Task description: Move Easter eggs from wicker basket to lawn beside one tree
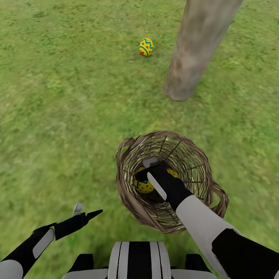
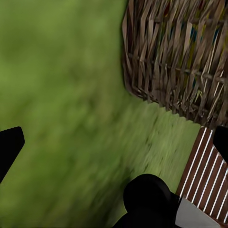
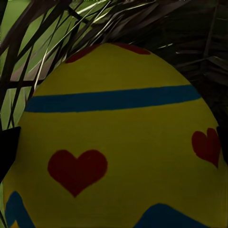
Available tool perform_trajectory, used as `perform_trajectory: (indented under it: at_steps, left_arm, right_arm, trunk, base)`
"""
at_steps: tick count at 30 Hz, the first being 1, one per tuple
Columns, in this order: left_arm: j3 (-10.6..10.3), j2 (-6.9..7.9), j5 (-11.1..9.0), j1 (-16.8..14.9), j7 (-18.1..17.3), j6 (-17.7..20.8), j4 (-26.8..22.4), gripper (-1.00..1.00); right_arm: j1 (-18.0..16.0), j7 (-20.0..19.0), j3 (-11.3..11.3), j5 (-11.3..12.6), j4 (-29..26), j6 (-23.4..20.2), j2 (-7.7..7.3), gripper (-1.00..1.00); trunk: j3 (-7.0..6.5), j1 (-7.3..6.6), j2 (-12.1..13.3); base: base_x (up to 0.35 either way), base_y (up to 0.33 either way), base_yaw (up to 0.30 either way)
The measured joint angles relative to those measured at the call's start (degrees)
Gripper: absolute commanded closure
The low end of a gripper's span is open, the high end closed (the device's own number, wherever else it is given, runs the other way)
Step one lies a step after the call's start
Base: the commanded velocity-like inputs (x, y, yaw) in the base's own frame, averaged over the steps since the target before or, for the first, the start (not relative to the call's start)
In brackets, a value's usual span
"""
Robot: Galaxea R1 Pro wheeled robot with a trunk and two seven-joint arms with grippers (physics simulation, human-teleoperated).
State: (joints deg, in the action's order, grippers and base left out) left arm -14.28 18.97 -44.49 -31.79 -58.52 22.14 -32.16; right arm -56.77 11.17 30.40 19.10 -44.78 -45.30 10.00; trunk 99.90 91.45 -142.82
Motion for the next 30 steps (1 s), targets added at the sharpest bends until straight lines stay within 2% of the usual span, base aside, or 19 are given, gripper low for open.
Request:
perform_trajectory:
  at_steps: [5,6,30]
  left_arm:
    - [0.0,0.03,0.0,0.0,-0.2,0.0,0.0,-1.0]
    - [0.0,0.02,0.0,0.0,-0.2,0.0,0.0,-1.0]
    - [0.0,-0.04,0.0,0.0,-0.3,0.0,0.1,-1.0]
  right_arm:
    - [0.0,0.0,0.0,0.0,-0.1,0.0,0.0,-1.0]
    - [0.0,0.0,0.0,0.0,-0.1,0.0,0.0,1.0]
    - [0.0,0.0,-0.1,-0.1,0.0,0.1,0.0,1.0]
  trunk:
    - [0.03,0.0,0.0]
    - [0.03,0.0,0.0]
    - [0.03,0.0,0.0]
  base:
    - [0.0,0.0,0.0]
    - [0.0,0.0,0.0]
    - [0.0,0.0,0.0]
